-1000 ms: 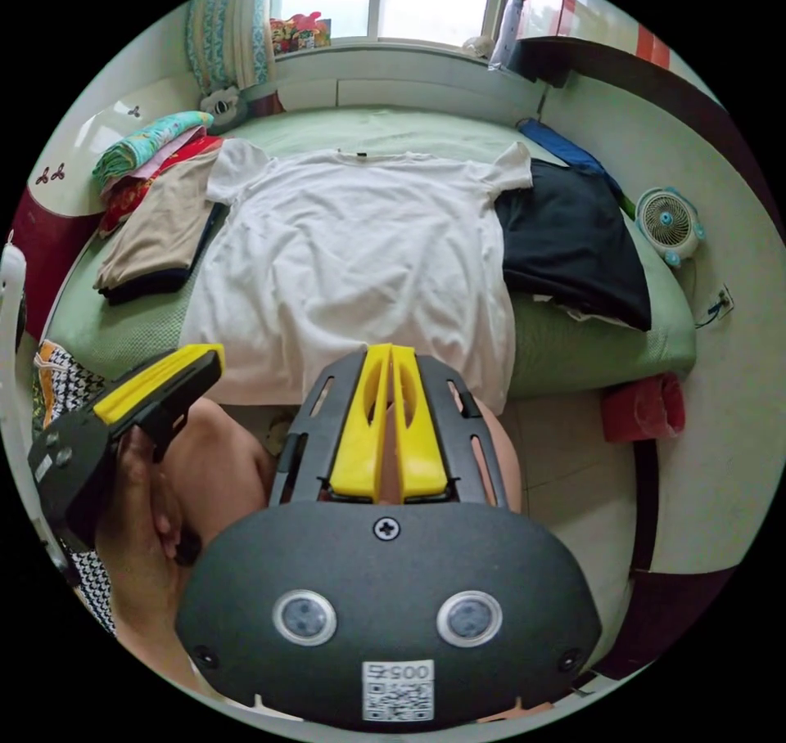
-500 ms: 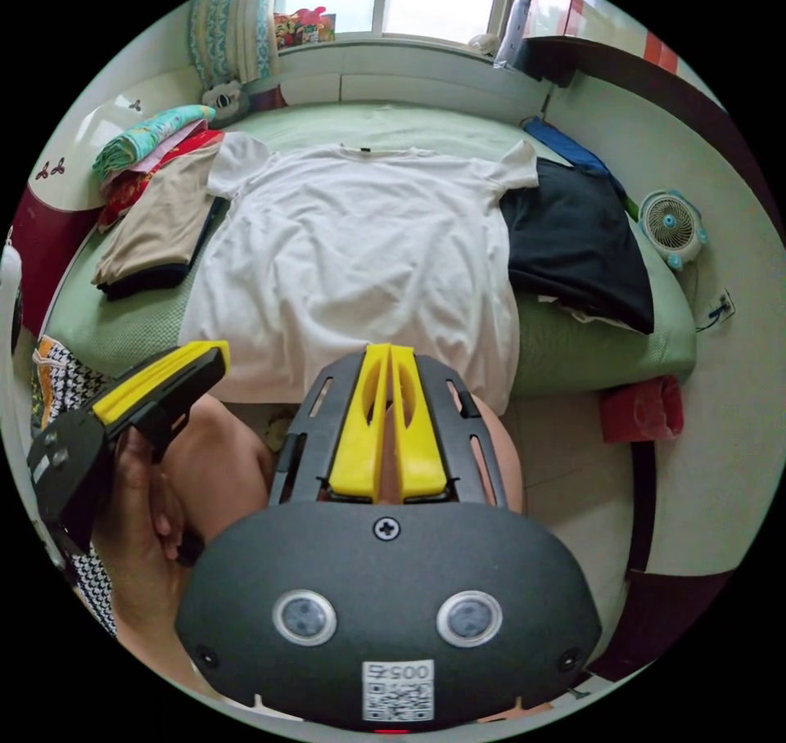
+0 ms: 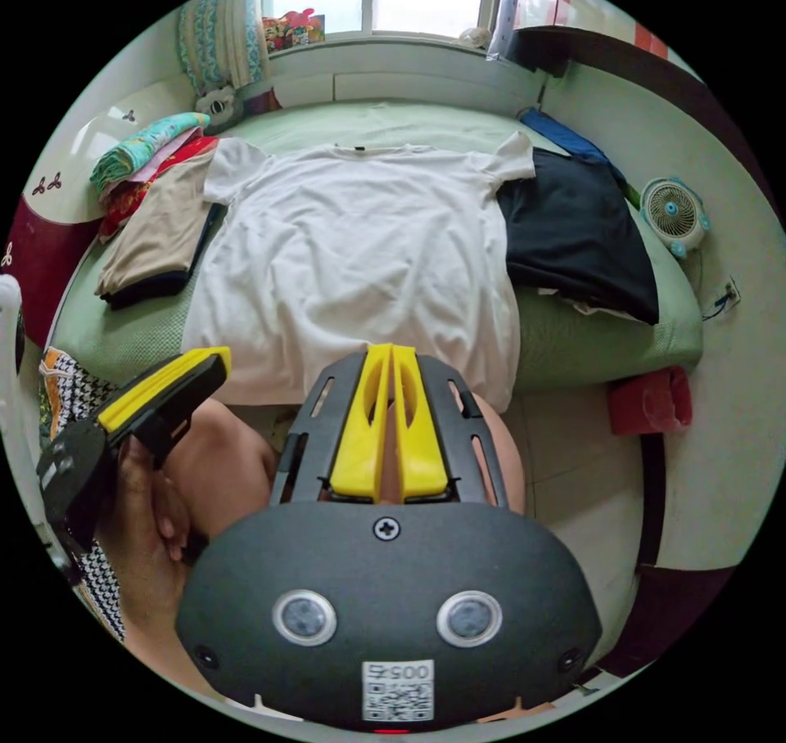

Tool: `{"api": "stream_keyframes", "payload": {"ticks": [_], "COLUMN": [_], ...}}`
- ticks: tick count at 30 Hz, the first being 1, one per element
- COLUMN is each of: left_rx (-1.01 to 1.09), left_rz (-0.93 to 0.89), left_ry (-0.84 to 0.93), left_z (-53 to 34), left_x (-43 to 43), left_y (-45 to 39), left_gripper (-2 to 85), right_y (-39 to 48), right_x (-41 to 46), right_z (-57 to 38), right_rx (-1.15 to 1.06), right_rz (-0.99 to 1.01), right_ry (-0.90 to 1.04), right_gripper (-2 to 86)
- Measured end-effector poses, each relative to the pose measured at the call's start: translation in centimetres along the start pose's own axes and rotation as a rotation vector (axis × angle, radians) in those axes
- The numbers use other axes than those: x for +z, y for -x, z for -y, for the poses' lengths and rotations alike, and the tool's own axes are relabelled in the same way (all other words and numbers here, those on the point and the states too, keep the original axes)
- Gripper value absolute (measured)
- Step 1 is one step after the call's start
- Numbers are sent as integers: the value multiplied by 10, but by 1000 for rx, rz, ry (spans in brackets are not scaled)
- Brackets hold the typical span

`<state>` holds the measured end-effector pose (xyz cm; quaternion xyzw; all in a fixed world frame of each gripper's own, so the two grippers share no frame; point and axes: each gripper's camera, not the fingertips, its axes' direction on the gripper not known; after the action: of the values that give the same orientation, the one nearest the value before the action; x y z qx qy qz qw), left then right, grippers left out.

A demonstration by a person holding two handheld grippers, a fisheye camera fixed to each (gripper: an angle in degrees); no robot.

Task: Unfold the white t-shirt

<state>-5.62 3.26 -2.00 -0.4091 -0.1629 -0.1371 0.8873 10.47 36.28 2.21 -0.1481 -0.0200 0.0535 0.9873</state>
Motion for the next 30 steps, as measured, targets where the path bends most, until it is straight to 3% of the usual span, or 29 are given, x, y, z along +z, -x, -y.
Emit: {"api": "stream_keyframes", "payload": {"ticks": [30], "left_rx": [-22], "left_rz": [-10], "left_ry": [59], "left_z": [9], "left_x": [15], "left_y": [25], "left_gripper": [-2], "right_y": [-1], "right_x": [6], "right_z": [12], "right_rx": [-68], "right_rz": [-6], "right_ry": [7], "right_gripper": [-10]}}
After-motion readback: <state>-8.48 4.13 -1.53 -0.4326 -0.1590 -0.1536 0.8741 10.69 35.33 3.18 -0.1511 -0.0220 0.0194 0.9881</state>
